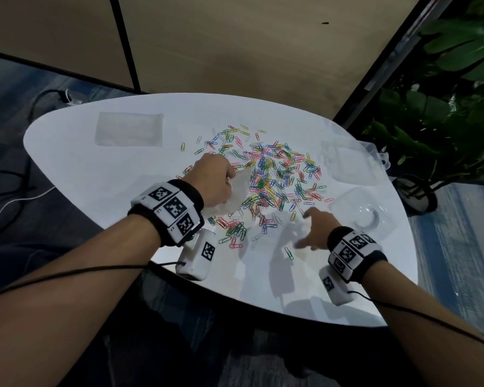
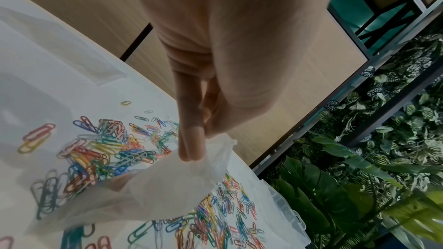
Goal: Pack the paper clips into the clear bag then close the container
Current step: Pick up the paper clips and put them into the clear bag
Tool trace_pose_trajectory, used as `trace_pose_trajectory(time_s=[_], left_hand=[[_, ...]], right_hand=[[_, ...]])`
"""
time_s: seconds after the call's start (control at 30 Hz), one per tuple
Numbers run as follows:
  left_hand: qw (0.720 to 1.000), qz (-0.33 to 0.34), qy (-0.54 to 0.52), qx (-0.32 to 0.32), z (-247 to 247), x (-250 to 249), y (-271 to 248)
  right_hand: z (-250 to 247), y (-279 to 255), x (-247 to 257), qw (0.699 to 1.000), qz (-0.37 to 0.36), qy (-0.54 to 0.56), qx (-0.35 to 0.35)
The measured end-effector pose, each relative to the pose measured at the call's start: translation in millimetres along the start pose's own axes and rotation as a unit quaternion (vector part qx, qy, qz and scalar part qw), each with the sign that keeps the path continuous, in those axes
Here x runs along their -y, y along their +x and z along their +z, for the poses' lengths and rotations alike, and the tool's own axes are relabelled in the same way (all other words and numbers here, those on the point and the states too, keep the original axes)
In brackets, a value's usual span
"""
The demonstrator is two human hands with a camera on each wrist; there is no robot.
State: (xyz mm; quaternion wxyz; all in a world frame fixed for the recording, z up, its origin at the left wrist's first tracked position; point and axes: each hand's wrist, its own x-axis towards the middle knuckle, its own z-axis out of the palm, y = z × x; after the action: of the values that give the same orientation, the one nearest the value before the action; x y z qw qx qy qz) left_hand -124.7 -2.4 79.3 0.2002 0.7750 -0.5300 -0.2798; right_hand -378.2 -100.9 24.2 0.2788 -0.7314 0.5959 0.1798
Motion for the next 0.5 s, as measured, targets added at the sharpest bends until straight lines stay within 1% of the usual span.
trace_pose_trajectory(time_s=[0.03, 0.07, 0.1, 0.17, 0.23, 0.33, 0.37, 0.43, 0.5], left_hand=[[1.0, -0.003, -0.002, 0.002, -0.5, -0.7, -0.6], [1.0, -0.006, -0.003, 0.002, -0.3, -1.0, -1.4], [1.0, -0.009, -0.002, 0.003, -0.3, -1.5, -2.2], [1.0, -0.011, -0.002, 0.0, 0.3, -1.3, -3.1], [1.0, -0.009, 0.0, -0.002, -0.3, 0.8, -3.1], [1.0, -0.011, 0.003, -0.003, -3.8, 6.9, -2.8], [1.0, -0.009, 0.006, -0.007, -6.5, 9.0, -3.3], [1.0, -0.002, 0.014, -0.015, -11.1, 12.2, -4.0], [1.0, -0.002, 0.019, -0.016, -16.7, 14.6, -5.5]], right_hand=[[5.9, -3.5, -6.4, 0.999, 0.032, 0.026, 0.03], [14.5, -5.6, -10.8, 0.996, 0.049, 0.055, 0.052], [23.6, -6.5, -12.1, 0.994, 0.052, 0.075, 0.057], [43.6, -5.1, -8.0, 0.996, 0.033, 0.082, 0.029], [59.5, 1.1, 3.2, 0.994, 0.011, 0.11, -0.02], [67.7, 19.9, 23.4, 0.98, -0.008, 0.187, -0.069], [66.6, 26.2, 30.1, 0.978, -0.022, 0.192, -0.081], [62.3, 36.1, 40.7, 0.978, -0.056, 0.171, -0.108], [58.6, 42.8, 49.8, 0.979, -0.102, 0.115, -0.132]])
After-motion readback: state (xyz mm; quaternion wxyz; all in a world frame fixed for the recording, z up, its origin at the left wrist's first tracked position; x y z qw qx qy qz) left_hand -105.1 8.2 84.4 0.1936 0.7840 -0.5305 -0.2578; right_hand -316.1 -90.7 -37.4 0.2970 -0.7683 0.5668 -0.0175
